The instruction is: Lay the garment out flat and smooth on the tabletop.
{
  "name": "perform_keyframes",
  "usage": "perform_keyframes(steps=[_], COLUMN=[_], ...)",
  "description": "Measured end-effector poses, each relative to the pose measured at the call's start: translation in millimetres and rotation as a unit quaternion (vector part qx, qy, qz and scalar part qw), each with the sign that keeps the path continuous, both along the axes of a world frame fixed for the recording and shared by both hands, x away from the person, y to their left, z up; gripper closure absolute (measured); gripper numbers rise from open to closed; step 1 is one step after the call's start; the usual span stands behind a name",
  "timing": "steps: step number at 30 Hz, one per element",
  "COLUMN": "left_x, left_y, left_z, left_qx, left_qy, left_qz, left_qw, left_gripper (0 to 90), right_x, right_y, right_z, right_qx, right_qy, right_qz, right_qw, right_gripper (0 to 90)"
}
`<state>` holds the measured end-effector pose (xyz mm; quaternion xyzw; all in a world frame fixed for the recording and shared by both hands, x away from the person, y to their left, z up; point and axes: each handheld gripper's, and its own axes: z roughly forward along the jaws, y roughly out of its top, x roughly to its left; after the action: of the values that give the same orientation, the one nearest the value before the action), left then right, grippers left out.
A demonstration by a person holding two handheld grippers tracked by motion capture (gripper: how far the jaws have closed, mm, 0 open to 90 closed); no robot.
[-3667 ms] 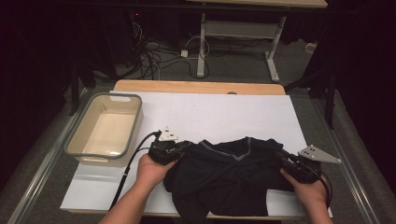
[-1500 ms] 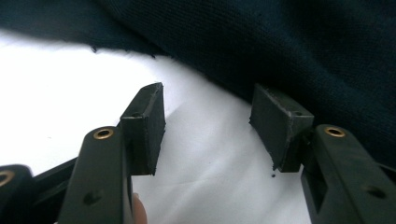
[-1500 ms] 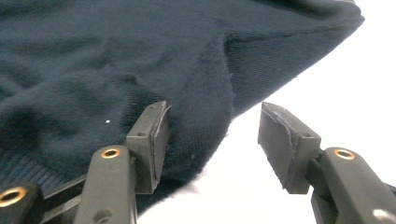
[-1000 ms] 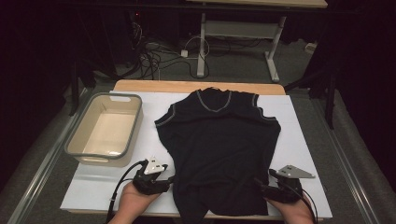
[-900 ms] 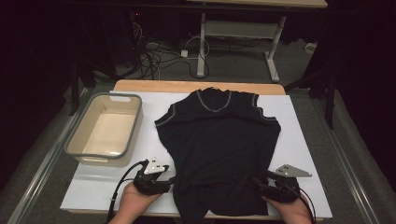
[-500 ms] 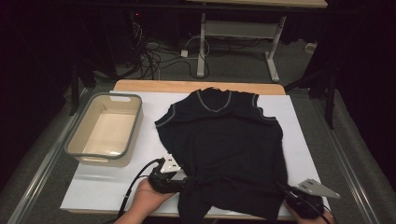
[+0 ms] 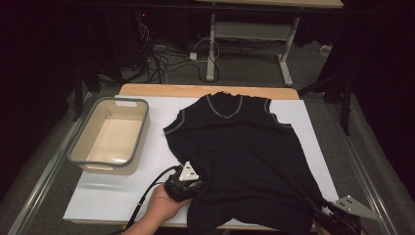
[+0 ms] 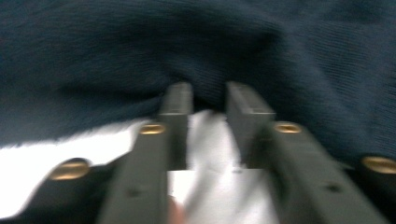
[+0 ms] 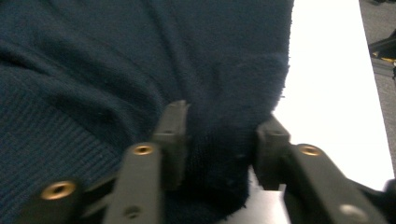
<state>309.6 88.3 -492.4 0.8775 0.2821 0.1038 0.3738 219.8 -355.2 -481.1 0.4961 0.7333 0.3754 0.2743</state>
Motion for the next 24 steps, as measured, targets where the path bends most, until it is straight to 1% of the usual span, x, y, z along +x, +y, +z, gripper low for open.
perform_keyframes(steps=[1,2,4,5,6,9,10,14,17,19,22,24], left_x=[-1.0,-1.6,-2.9,-4.5,-6.3,-14.3,-16.7,-25.5,-30.6,-35.0,-46.1,-54.2], left_y=[-0.7,-0.7,0.8,3.1,6.0,17.6,22.8,48.7,70.7,84.2,102.5,113.0], left_z=[-0.1,0.0,0.4,1.0,1.6,4.2,5.4,10.3,12.1,13.2,15.2,17.1], left_qx=[0.001,0.003,0.000,-0.006,-0.011,-0.016,-0.018,-0.022,-0.031,-0.032,-0.036,-0.036], left_qy=[-0.005,-0.008,-0.010,-0.013,-0.015,-0.025,-0.026,-0.037,-0.037,-0.039,-0.041,-0.046], left_qz=[-0.002,-0.003,-0.002,0.003,0.005,0.014,0.018,0.049,0.076,0.091,0.107,0.117], left_qw=[1.0000,1.0000,0.9999,0.9999,0.9998,0.9995,0.9993,0.9979,0.9960,0.9946,0.9928,0.9914], left_gripper=[83.2,85.1,86.7,87.2,87.3,87.4,87.4,87.5,87.5,87.4,87.5,87.5], right_x=[0.1,0.7,2.2,3.5,4.9,12.9,16.6,33.1,44.9,51.3,58.1,61.5], right_y=[1.7,3.3,8.0,10.2,12.6,18.6,20.8,33.0,43.9,50.8,57.6,60.8], right_z=[0.5,1.3,3.4,4.9,6.4,9.9,10.5,11.4,11.2,11.0,11.9,12.2], right_qx=[-0.001,-0.004,-0.007,-0.010,-0.011,-0.013,-0.014,-0.011,-0.013,-0.014,-0.010,-0.009], right_qy=[-0.001,-0.003,-0.008,-0.011,-0.014,-0.027,-0.029,-0.032,-0.032,-0.031,-0.032,-0.032], right_qz=[0.001,0.003,0.004,0.005,0.004,0.012,0.017,0.034,0.050,0.057,0.065,0.068], right_qw=[1.0000,1.0000,0.9999,0.9999,0.9998,0.9995,0.9993,0.9988,0.9982,0.9978,0.9973,0.9971], right_gripper=[55.5,53.5,50.8,49.9,49.2,48.5,48.4,48.4,48.4,48.4,48.4,48.1])
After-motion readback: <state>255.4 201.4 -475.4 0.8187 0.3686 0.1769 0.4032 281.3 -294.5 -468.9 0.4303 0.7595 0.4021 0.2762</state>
